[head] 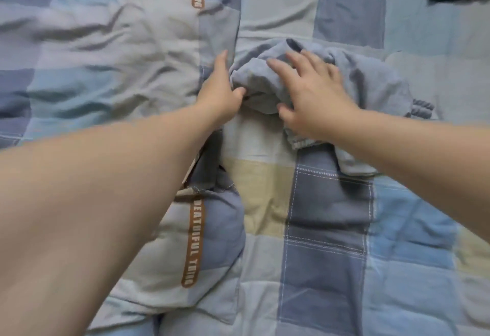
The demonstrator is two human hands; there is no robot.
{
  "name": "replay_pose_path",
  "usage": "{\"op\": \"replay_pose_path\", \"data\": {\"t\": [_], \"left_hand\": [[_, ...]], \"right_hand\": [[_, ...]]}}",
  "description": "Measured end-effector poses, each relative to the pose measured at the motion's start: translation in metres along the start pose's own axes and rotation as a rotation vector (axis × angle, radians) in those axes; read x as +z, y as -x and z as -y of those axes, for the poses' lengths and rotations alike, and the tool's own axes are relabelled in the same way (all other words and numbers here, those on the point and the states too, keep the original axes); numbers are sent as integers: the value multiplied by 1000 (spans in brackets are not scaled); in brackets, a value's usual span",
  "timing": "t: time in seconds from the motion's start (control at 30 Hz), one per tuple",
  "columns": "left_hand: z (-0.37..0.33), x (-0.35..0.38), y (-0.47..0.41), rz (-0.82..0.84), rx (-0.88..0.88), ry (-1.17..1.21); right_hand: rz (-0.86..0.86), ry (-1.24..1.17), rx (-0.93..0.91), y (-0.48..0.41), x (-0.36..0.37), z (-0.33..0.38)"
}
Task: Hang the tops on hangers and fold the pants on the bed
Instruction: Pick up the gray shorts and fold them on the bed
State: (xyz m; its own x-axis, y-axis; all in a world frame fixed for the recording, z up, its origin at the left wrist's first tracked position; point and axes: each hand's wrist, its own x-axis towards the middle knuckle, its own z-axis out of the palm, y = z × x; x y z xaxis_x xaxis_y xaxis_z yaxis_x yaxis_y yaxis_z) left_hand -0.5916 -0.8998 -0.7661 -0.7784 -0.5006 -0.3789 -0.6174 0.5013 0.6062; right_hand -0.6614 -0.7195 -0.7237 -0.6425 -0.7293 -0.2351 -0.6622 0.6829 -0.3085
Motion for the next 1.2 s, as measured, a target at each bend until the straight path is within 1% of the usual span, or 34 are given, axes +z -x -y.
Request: {"op": "replay_pose_path", "data": {"t": [0.07,0.13,0.2,0.27,0.3,0.4,0.47,0.5,0.57,0.6,0.63,0.67,0.7,0.73,0.77,0.8,0.83,0.87,0.9,0.93,0.97,1.0,1.03,1.07,1.13,1.2], "left_hand": [[3,2,-12,54,-90,202],[2,7,-9,50,-71,253],[5,14,8,76,-19,219],[12,22,42,139,6,135],[17,25,63,172,11,106],[31,33,135,258,-9,61],[35,39,179,314,-10,7],[36,43,198,363,-2,-47],[36,49,231,532,-35,-105],[37,52,245,637,-74,-80],[39,53,257,726,-152,9],[40,52,266,759,-255,145],[41,50,271,711,-345,279],[42,49,274,596,-412,372],[43,49,272,441,-451,423],[43,49,267,295,-474,471],[42,49,260,186,-489,522],[40,49,252,125,-503,554],[39,49,243,115,-512,551],[38,50,235,152,-515,510],[37,52,228,210,-512,440],[37,54,223,270,-502,375],[35,56,221,301,-489,348],[33,56,221,301,-485,372],[26,56,228,250,-517,533],[13,51,243,197,-512,739]], "right_hand": [[107,36,63,-22,10,-3],[193,73,75,-31,17,-6],[180,77,83,-26,18,-10],[163,22,97,-7,16,-13],[185,-14,94,7,15,-13],[345,-83,77,63,23,-4],[394,-96,93,104,33,5],[411,-95,103,127,40,10],[486,-102,141,169,50,21],[554,-107,154,188,54,26],[629,-117,158,203,56,30],[691,-143,160,213,58,32],[731,-192,166,219,57,33],[745,-257,170,222,54,34],[728,-319,164,222,50,35],[666,-358,138,220,46,34],[569,-367,97,216,42,33],[463,-358,58,211,39,32],[370,-344,33,204,36,32],[306,-322,23,196,34,32],[280,-293,26,186,33,32],[290,-259,34,176,34,32],[329,-228,44,166,34,33],[385,-204,55,157,35,34],[500,-175,65,146,34,38],[569,-190,49,144,28,43]]}}
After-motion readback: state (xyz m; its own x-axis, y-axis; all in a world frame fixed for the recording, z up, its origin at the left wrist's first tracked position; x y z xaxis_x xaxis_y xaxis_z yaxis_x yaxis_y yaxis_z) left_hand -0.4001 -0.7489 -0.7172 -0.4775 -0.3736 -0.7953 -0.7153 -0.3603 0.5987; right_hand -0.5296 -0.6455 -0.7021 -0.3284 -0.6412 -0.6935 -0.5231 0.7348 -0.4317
